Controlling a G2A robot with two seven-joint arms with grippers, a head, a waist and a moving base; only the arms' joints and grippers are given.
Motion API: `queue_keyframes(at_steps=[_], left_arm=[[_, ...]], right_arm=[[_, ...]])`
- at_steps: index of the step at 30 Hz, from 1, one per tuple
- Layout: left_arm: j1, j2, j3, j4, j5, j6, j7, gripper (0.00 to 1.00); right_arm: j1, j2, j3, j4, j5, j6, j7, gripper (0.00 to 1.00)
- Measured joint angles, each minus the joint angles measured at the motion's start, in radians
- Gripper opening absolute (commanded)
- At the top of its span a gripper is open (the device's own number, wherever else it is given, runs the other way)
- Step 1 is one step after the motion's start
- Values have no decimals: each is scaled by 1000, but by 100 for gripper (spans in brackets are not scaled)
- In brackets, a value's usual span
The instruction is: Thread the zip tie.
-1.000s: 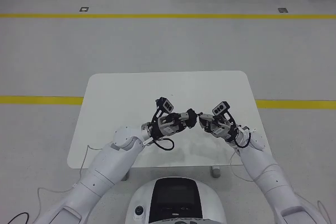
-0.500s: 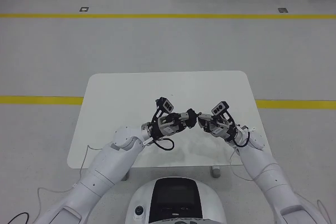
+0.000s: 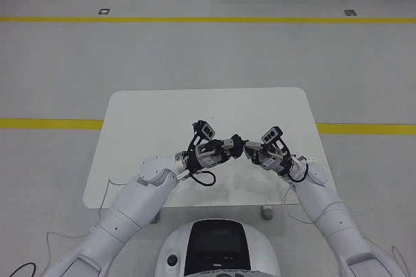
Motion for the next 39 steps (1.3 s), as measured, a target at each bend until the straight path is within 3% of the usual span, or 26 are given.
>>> queue_keyframes(at_steps=[20, 21, 22, 23, 29, 39], left_arm=[[0, 0, 0, 0, 0, 0, 0, 0], [0, 0, 0, 0, 0, 0, 0, 0], [0, 0, 0, 0, 0, 0, 0, 0], [0, 0, 0, 0, 0, 0, 0, 0], [0, 0, 0, 0, 0, 0, 0, 0], [0, 0, 0, 0, 0, 0, 0, 0]], right_arm=[[3, -3, 3, 17, -16, -10, -3, 0], [3, -3, 3, 17, -16, -10, -3, 10], [3, -3, 3, 18, -17, -9, -4, 92], [2, -3, 3, 19, -18, -7, -7, 100], [6, -3, 9, 25, -24, 3, -36, 100], [-1, 8, 68, 10, -12, -57, -56, 100]])
